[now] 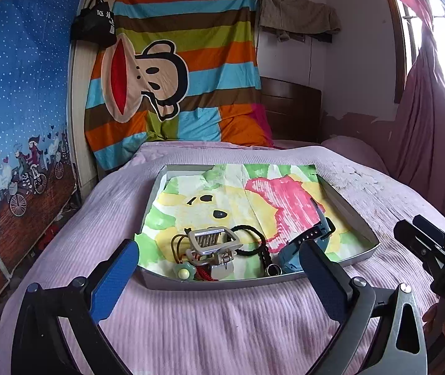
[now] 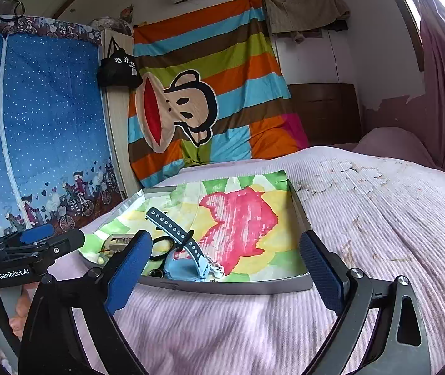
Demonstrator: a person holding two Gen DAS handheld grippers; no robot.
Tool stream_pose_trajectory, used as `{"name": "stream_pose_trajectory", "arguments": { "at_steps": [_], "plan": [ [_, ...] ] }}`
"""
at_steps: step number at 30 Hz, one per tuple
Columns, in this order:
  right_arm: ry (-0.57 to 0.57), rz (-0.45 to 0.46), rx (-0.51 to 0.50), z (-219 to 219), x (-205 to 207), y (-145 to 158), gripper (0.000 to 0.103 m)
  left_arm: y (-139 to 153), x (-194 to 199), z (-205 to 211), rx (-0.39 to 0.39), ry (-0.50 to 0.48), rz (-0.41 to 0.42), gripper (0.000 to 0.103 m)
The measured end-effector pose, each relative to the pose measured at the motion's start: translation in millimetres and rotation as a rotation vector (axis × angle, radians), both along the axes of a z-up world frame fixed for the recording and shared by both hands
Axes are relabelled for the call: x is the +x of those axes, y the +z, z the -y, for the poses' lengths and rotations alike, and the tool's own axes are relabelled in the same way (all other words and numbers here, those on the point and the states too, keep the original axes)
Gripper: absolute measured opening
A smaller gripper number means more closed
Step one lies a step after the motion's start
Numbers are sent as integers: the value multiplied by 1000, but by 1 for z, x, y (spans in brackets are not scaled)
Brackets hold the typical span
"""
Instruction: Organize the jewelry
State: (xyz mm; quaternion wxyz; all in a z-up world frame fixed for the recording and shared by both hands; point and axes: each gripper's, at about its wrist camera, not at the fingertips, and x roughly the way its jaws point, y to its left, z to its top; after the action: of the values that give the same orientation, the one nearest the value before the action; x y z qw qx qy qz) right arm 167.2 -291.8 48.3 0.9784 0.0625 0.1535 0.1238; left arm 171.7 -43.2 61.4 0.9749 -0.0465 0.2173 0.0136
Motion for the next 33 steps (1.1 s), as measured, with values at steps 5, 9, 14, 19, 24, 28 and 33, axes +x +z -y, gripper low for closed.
{"name": "stream_pose_trajectory", "arguments": {
  "at_steps": [5, 9, 14, 19, 24, 28, 33],
  "plan": [
    [-3, 24, -32, -6, -24, 7, 102, 4, -20, -6, 1, 11, 33, 103],
    [-16, 25, -41, -7, -41, 11, 102, 6, -36, -10, 1, 14, 50, 103],
    [-22, 29, -50, -9, -64, 12, 102, 3, -56, -17, -4, 25, 65, 103],
    [-18, 45, -75, -16, -90, 13, 102, -2, -78, -20, 5, 28, 81, 103],
    [-20, 55, -81, -19, -114, 16, 102, -10, -99, -19, 24, 13, 84, 103],
    [-28, 56, -94, -24, -131, 16, 102, -13, -112, -23, 18, 9, 91, 103],
    [-47, 36, -100, -23, -143, 11, 102, -16, -127, -24, 20, 13, 105, 103]
  ]
}}
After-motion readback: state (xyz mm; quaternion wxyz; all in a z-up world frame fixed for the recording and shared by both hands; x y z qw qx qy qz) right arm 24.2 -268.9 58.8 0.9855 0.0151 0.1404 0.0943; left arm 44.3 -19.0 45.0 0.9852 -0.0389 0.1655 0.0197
